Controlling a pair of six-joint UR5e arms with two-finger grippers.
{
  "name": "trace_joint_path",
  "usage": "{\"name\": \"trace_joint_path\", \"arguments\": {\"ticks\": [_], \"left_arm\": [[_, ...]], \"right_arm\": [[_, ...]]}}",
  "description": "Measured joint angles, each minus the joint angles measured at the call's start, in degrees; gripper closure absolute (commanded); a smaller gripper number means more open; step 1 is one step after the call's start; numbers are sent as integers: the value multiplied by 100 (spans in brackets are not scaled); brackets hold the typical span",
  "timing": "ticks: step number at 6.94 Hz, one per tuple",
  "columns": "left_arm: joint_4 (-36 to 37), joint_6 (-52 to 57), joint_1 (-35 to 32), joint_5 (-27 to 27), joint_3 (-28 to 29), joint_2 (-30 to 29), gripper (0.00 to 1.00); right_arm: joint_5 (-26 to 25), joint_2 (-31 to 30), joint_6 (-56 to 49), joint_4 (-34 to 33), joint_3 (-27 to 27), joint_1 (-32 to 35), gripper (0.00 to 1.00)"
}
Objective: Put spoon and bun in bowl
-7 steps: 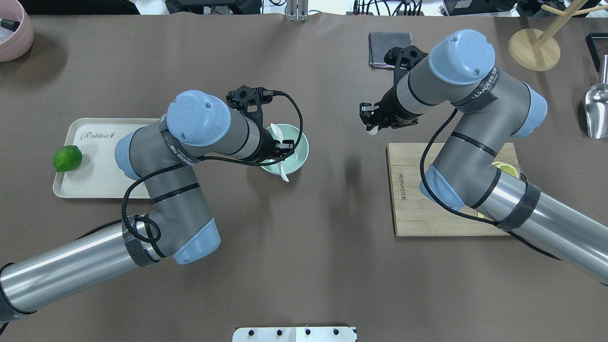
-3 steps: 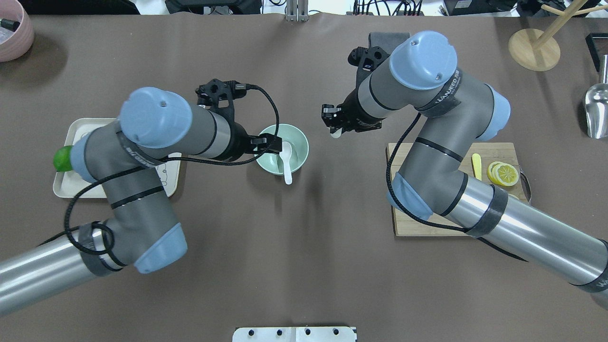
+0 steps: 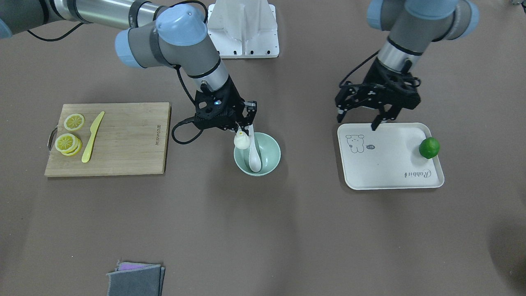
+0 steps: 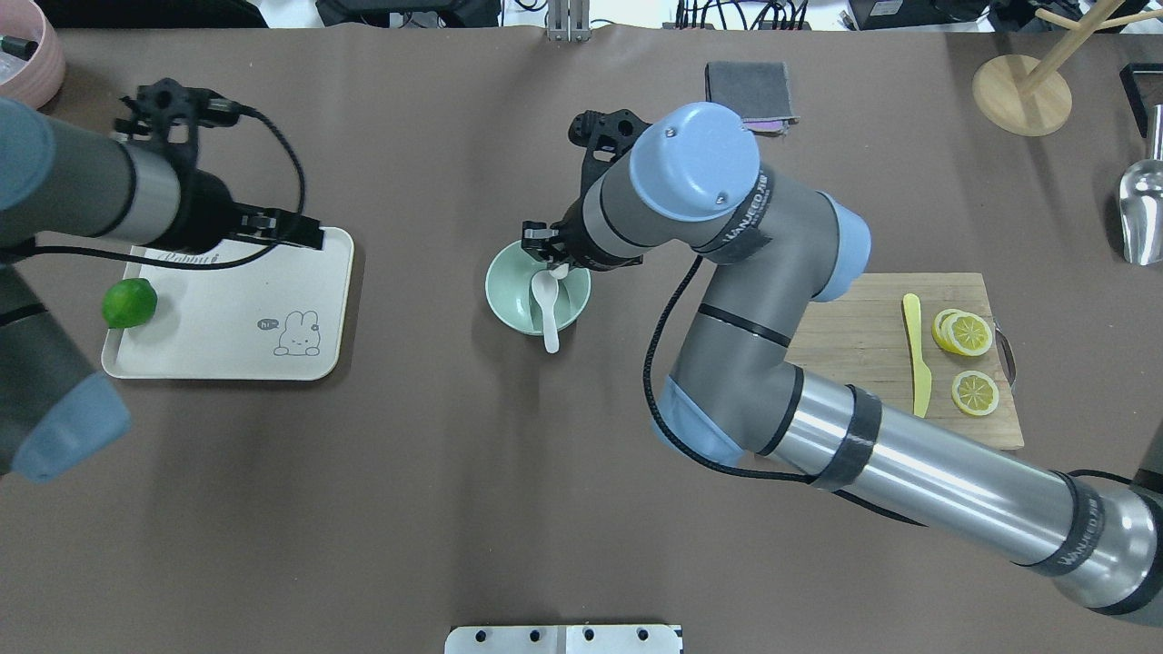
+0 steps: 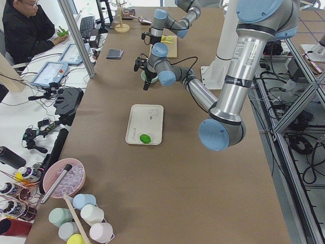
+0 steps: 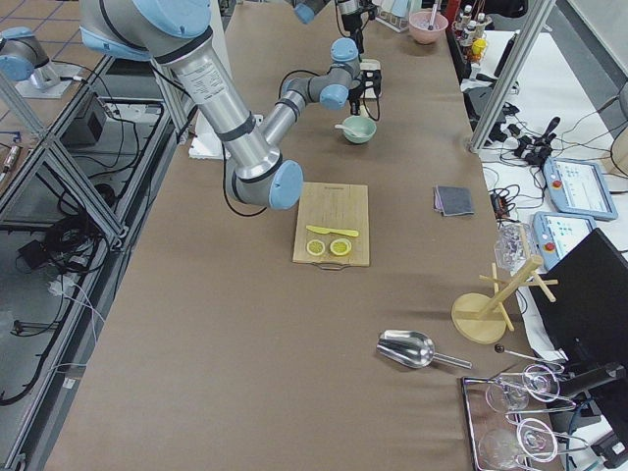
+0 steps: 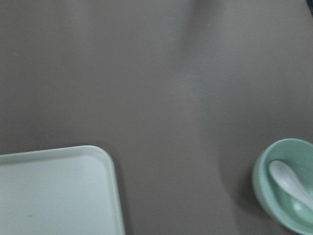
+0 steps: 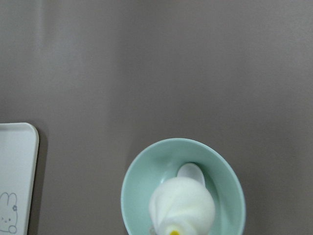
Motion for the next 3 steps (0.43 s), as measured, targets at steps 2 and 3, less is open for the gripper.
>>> {"name": "trace_joint_path", "arguments": {"ticks": [2, 3], "left_arm": [[-37, 326, -529, -55, -156, 470, 2], [-83, 355, -653, -59, -142, 522, 2]], "right_arm": [[-196, 356, 4, 617, -776, -61, 0], [-249, 389, 10, 813, -932, -60, 0]]}}
